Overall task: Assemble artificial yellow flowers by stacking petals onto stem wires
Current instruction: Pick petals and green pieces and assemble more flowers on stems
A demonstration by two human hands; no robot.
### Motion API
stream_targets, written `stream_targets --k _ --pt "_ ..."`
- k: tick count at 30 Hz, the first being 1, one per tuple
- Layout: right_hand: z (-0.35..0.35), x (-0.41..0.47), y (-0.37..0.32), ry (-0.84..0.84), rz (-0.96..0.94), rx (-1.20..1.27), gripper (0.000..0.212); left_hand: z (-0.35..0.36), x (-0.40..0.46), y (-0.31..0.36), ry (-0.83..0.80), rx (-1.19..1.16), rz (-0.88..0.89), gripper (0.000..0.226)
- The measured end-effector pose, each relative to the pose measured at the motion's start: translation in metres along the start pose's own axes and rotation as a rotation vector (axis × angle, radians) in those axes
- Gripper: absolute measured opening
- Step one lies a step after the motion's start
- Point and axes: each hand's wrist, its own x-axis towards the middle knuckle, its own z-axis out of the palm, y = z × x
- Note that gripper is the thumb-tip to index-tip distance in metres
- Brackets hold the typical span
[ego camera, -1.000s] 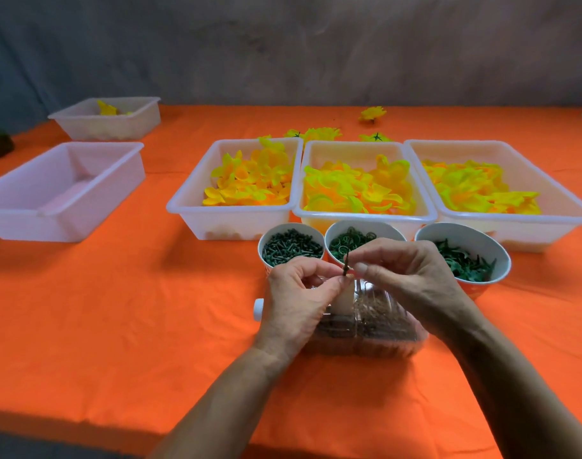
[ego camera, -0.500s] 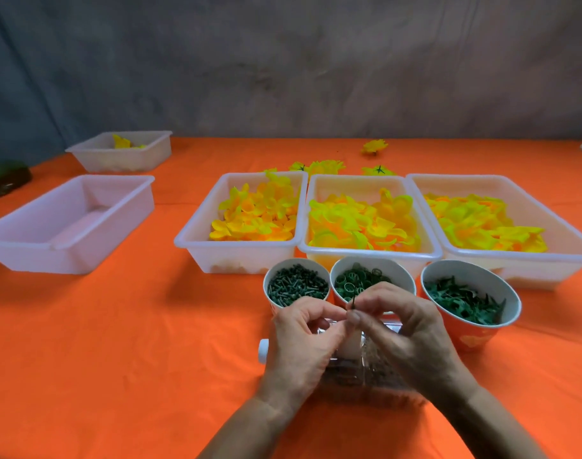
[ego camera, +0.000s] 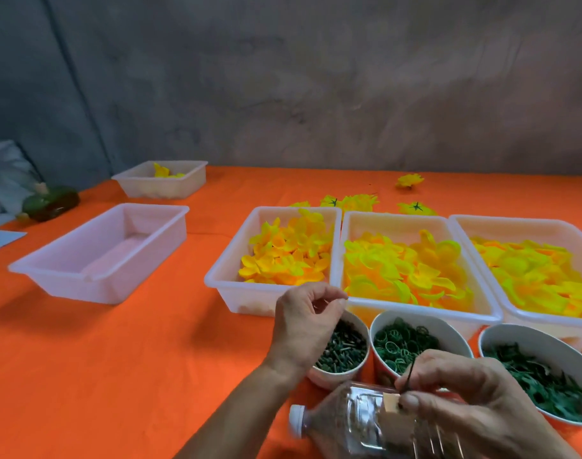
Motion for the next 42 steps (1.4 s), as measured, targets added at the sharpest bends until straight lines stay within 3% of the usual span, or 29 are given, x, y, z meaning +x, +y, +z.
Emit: stream_targets --k 3,7,11,16,18,20,24,30,35,42 --pt "-0.009 0.008 -0.004 -0.104 0.051 -0.019 0.022 -0.002 0.036 -0.013 0.083 0.207 0.056 0.008" --pt "-0.021 0.020 -0.010 -0.234 0.137 0.026 0.032 -0.009 0.086 -0.037 0.154 0.659 0.014 0.018" --pt "-0.019 0.027 -0.004 -0.179 0.233 0.123 0.012 -0.012 0.119 -0.055 -0.008 0.912 -0.144 0.034" --pt "-0.007 0.033 0.002 -0.077 0.298 0.170 0.011 -0.008 0.135 -0.060 -0.246 1.011 -0.264 0.054" --pt "-0.005 0.036 0.004 -0.033 0.294 0.152 0.008 -0.006 0.139 -0.059 -0.286 1.062 -0.266 0.050" --pt "-0.004 0.038 0.005 0.005 0.288 0.127 0.007 -0.006 0.139 -0.059 -0.274 1.077 -0.272 0.038" --pt "0.000 0.037 0.008 0.101 0.302 0.124 0.016 -0.012 0.135 -0.057 -0.335 1.089 -0.306 0.055" --pt "0.003 0.028 0.007 0.192 0.287 0.137 0.021 -0.020 0.132 -0.052 -0.372 1.020 -0.273 0.044" --pt "0.003 0.022 0.006 0.192 0.259 0.105 0.034 -0.031 0.132 -0.046 -0.252 0.857 -0.268 0.048" --pt "-0.002 0.020 0.012 0.294 0.283 0.117 0.030 -0.035 0.128 -0.026 0.041 0.752 0.001 0.026"
